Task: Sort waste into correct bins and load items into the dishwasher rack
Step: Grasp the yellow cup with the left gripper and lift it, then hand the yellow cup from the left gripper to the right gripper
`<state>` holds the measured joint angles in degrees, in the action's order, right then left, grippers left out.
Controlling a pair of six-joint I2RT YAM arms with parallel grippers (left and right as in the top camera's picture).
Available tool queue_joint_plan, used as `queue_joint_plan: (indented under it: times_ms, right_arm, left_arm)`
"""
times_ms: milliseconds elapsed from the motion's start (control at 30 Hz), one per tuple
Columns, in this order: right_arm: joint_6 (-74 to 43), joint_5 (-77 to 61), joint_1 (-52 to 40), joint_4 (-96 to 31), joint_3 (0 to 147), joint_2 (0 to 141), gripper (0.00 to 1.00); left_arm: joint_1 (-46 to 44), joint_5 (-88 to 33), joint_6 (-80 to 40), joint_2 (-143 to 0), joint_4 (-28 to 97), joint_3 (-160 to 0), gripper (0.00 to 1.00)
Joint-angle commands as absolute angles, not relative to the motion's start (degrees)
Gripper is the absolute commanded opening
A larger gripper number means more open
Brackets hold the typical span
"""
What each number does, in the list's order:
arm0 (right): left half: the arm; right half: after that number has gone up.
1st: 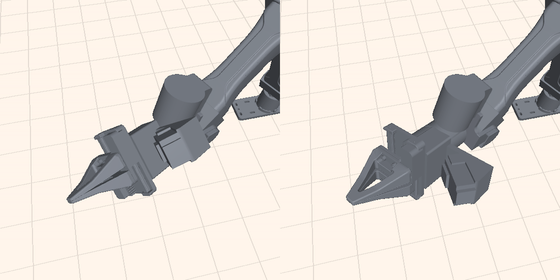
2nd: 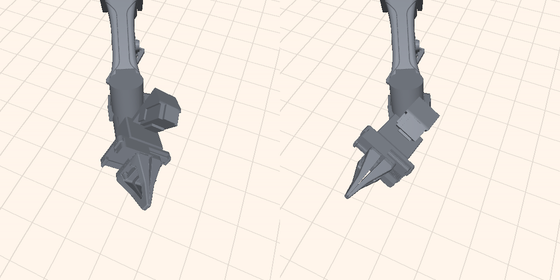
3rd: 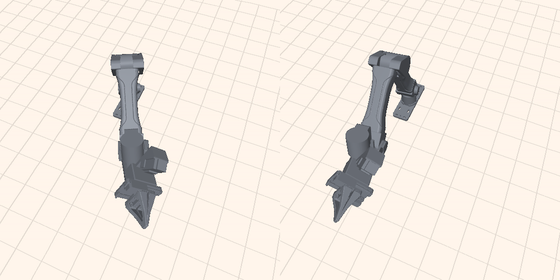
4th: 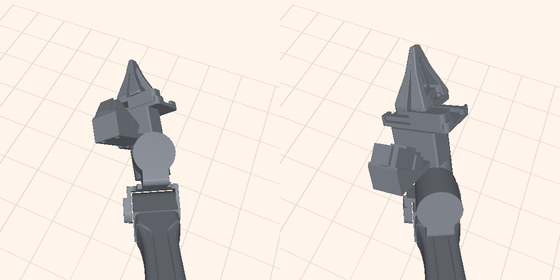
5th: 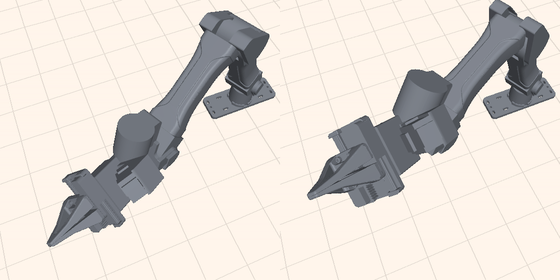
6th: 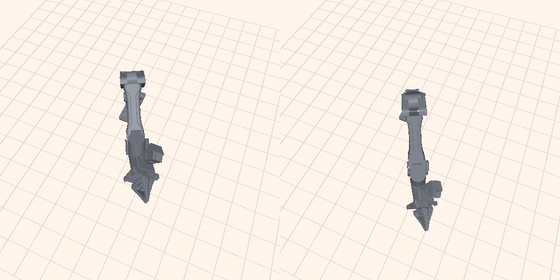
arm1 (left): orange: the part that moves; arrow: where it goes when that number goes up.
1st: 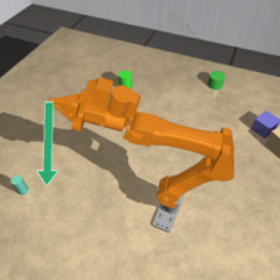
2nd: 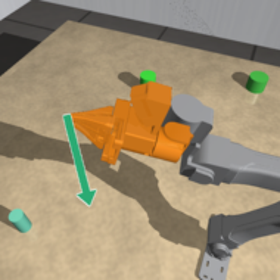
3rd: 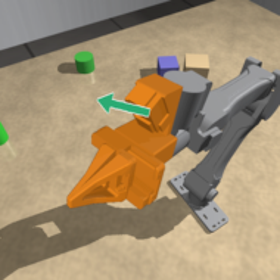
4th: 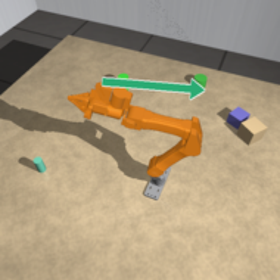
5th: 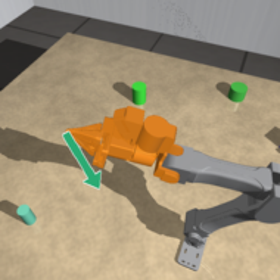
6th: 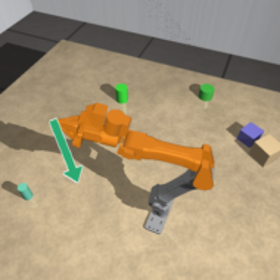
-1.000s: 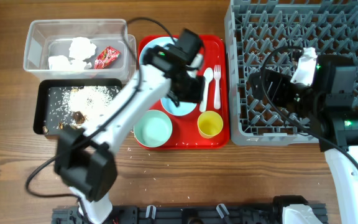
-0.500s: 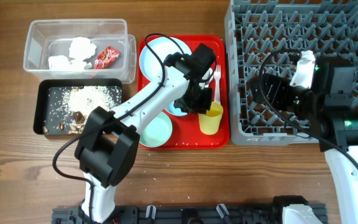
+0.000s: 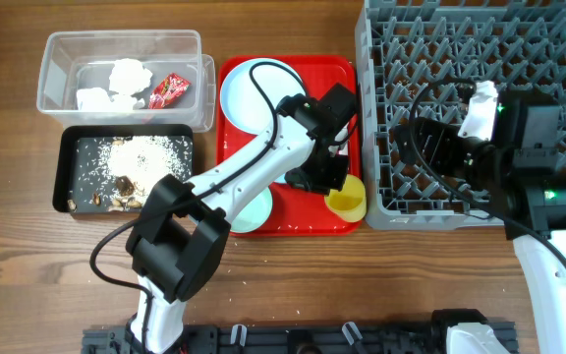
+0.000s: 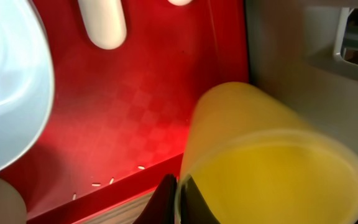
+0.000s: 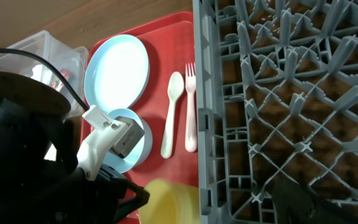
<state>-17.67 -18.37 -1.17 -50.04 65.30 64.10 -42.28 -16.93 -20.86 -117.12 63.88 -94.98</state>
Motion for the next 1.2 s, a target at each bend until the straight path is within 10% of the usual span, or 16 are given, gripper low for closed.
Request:
queue_joint_plan:
  times_ms: [0,633,1167]
  right_arm:
    - [-16.49,-17.63,-0.93,-50.24,66.52,63.42,1.00]
    - [-13.37,-38.98,-0.93,-40.93,65.17,65.78,1.00]
    - [-12.16,-75.09,-1.91,-13.50,63.35,82.17,1.00]
  left_arm:
    - [-42.30,-17.56,-20.38,-117.45,64.07,-94.59,0.04]
    - [-10.59,-85.84,0.58,-115.70,67.99,-94.61,0.04]
    - [-10.70,-90.37,1.26,-115.70,70.37,-94.61,0.04]
